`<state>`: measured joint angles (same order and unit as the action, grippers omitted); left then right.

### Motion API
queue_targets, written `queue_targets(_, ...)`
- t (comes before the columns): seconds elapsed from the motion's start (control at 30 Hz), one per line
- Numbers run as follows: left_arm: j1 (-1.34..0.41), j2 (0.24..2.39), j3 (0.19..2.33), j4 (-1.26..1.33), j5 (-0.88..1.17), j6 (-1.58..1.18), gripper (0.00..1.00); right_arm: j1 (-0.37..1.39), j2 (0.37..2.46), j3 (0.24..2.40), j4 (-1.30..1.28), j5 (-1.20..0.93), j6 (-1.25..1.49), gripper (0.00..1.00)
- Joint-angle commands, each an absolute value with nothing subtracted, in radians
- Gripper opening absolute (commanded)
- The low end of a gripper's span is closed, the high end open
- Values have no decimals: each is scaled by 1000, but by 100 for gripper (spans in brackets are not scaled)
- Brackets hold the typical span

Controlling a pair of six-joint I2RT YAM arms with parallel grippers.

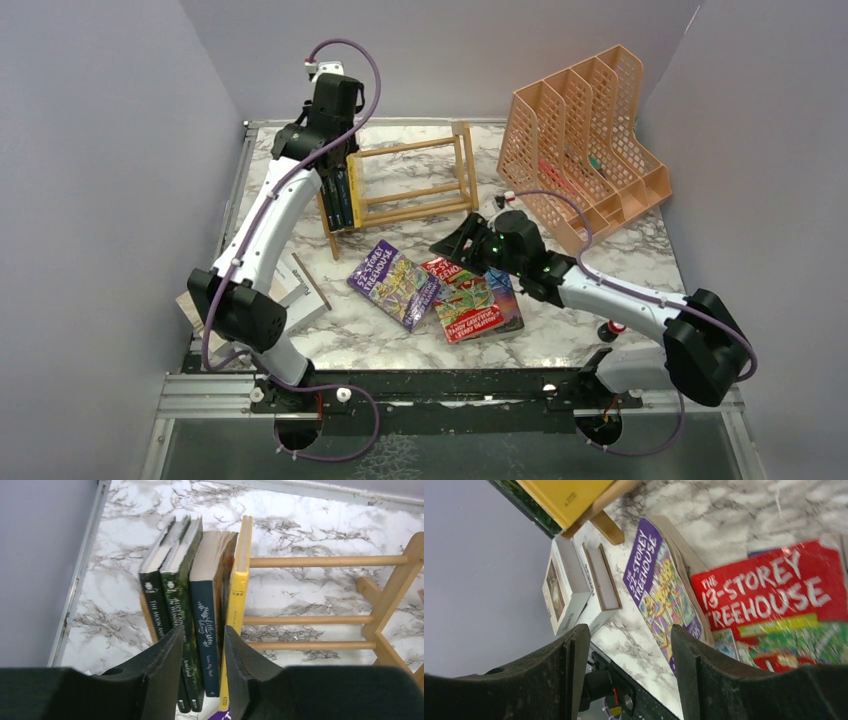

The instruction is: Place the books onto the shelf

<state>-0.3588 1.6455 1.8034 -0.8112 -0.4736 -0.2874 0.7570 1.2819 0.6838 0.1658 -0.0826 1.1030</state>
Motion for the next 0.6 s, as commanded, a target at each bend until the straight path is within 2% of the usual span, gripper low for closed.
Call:
queue_targets(0.0,-339,1567,1818,-820,-503,-255,35,749,1380,858,118,-118,931,65)
queue_targets(0.13,-323,1505,1782,-819,-474,-247,36,751,1501,1032,61,-110,784,64)
queue_targets(0.23,-314,1439,1731,-817,-455,-240,40,760,1598,1163,38,-72,681,52)
queue_targets(0.3,-309,1392,1692,-817,-450,-232,42,770,1671,1290,6,-29,601,49)
queue_targets(0.47,-298,1257,1595,-815,-449,-229,47,778,1885,1587,-100,90,516,49)
queue_targets(0.57,-298,1192,1548,-816,-442,-240,50,778,2019,1749,-136,161,485,51)
